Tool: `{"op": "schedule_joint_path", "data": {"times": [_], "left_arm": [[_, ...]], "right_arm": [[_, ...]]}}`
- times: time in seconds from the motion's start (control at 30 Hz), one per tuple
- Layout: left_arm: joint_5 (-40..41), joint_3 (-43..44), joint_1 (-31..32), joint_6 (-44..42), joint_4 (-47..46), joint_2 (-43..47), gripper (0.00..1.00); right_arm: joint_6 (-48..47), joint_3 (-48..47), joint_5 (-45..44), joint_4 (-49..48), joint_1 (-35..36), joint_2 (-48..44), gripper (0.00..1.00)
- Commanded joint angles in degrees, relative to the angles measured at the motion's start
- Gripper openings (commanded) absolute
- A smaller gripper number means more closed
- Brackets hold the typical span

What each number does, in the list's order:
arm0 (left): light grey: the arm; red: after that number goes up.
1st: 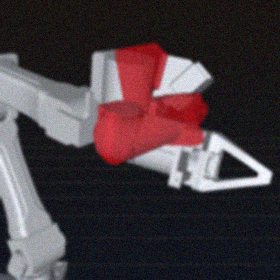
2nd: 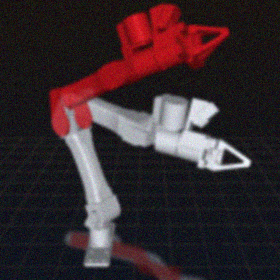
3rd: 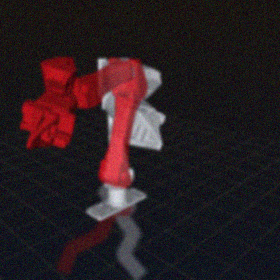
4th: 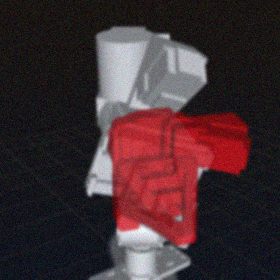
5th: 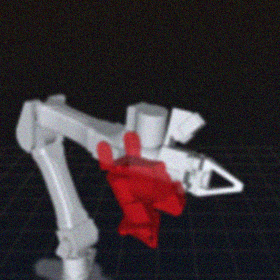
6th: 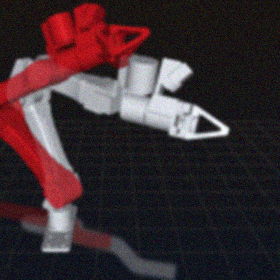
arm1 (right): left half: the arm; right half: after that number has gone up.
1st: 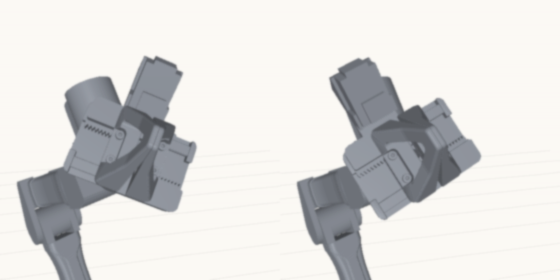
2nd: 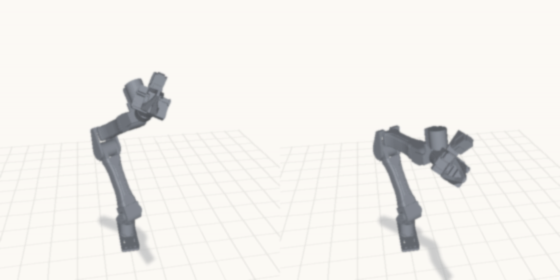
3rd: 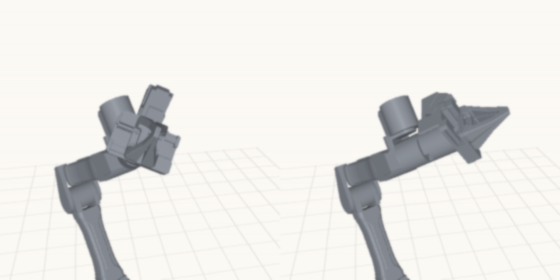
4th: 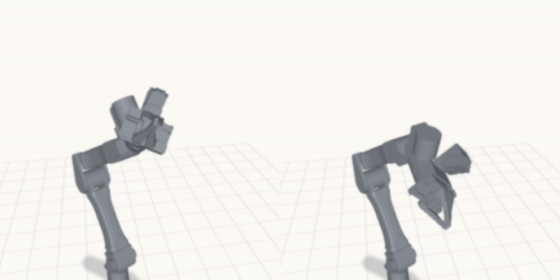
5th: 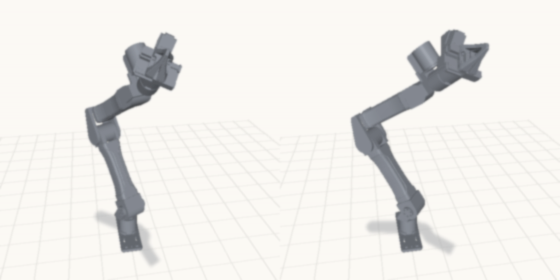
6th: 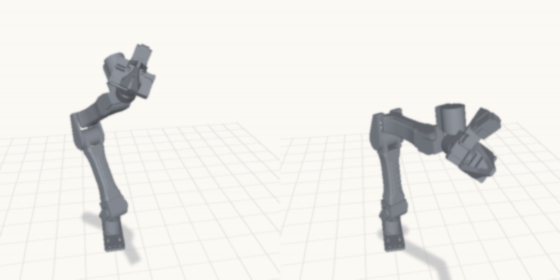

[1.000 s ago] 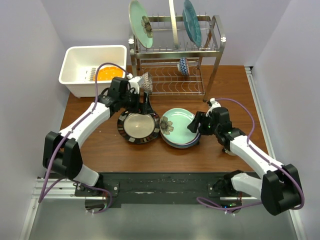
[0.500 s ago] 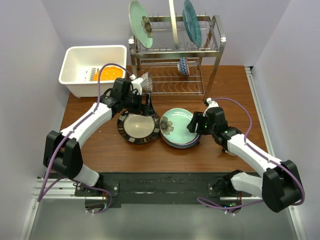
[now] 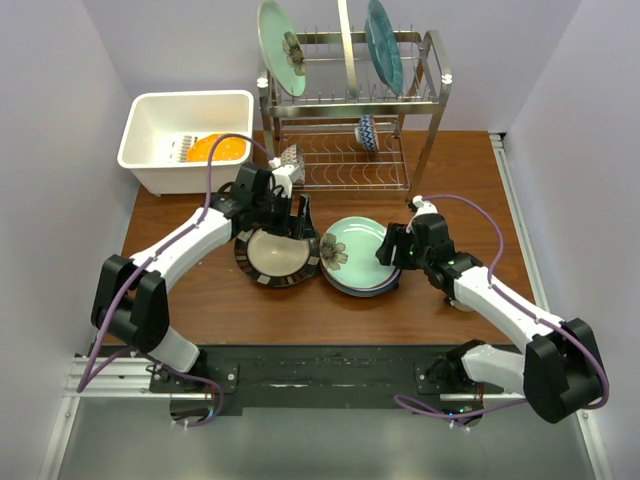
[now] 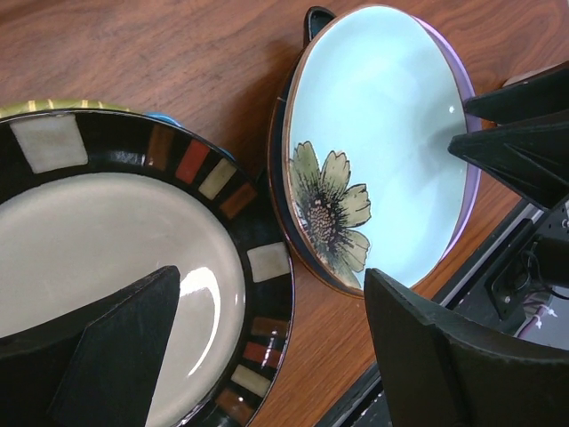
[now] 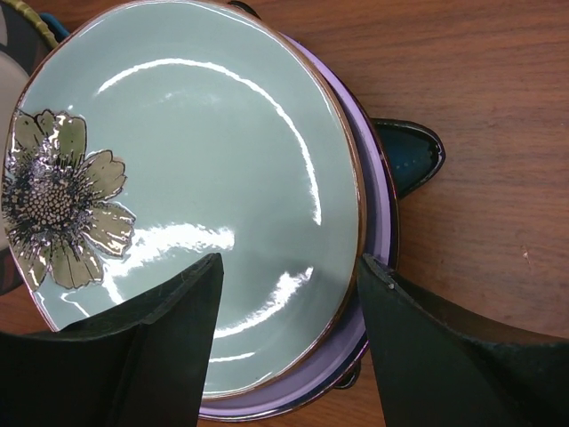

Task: Place the plates into the plastic bin on the countertop
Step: Pick up the plate at the center of the board.

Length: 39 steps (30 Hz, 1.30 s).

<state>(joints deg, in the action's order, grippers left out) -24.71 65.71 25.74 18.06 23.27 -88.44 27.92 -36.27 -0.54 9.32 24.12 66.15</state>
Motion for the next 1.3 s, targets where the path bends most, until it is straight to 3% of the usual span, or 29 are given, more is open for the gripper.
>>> {"op": "schedule_joint_path", "data": {"times": [0.0, 0.53, 0.77, 1.27], "left_arm": [[-0.87, -0.15, 1.07, 0.74, -2.17, 0.11, 0.88], [-4.29, -0.85, 3.53, 2.06, -4.28, -2.96, 0.84], [-9.39, -3.4, 3.62, 4.61, -8.85, -3.31, 0.72], [-14.05, -5.07, 3.79, 5.67, -11.58, -5.6, 0.58]], "right_arm": [[-0.76, -0.12, -1.92, 0.08, 0.23, 1.52, 0.66], [-0.32, -0.2, 2.45, -2.38, 0.58, 4.07, 0.66], [0.11, -0.2, 5.63, -4.48, 1.02, 4.07, 0.66], [0.12, 0.32, 11.96, -9.06, 1.9, 2.24, 0.66]]}}
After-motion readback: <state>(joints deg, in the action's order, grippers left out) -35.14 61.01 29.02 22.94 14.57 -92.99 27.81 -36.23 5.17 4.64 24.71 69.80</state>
